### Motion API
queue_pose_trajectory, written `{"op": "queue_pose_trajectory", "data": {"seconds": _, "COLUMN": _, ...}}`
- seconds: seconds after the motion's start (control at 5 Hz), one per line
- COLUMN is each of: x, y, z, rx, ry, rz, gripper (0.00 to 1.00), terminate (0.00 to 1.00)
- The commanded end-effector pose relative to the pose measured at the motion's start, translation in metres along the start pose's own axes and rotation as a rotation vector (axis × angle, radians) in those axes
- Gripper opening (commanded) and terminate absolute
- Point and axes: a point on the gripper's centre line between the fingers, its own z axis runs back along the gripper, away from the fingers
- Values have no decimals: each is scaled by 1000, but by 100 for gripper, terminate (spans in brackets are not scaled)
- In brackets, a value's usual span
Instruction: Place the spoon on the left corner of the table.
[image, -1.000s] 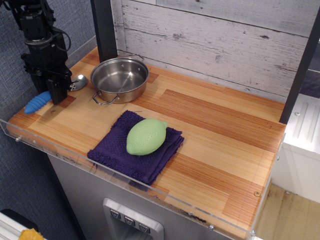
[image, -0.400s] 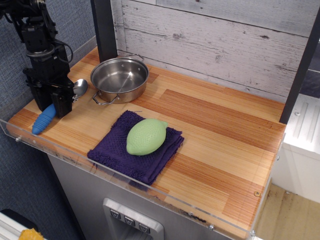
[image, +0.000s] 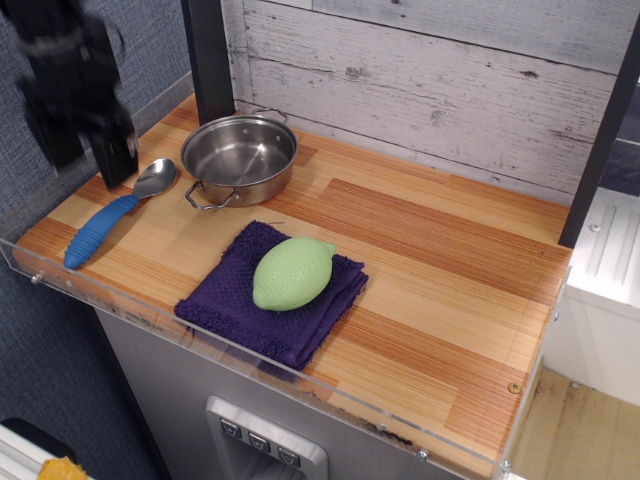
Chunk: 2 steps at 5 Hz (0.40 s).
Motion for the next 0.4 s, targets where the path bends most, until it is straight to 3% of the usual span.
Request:
{"op": "queue_pose_trajectory", "data": {"seconds": 0.0, "x": 13, "y": -45, "z": 82, "rx": -5, "ry": -147, "rz": -31, "gripper": 100, "terminate": 0}}
{"op": "queue_pose_trajectory", "data": {"seconds": 0.2, "x": 18, "y": -58, "z": 89, "rx": -9, "ry": -163, "rz": -45, "gripper": 100, "terminate": 0}}
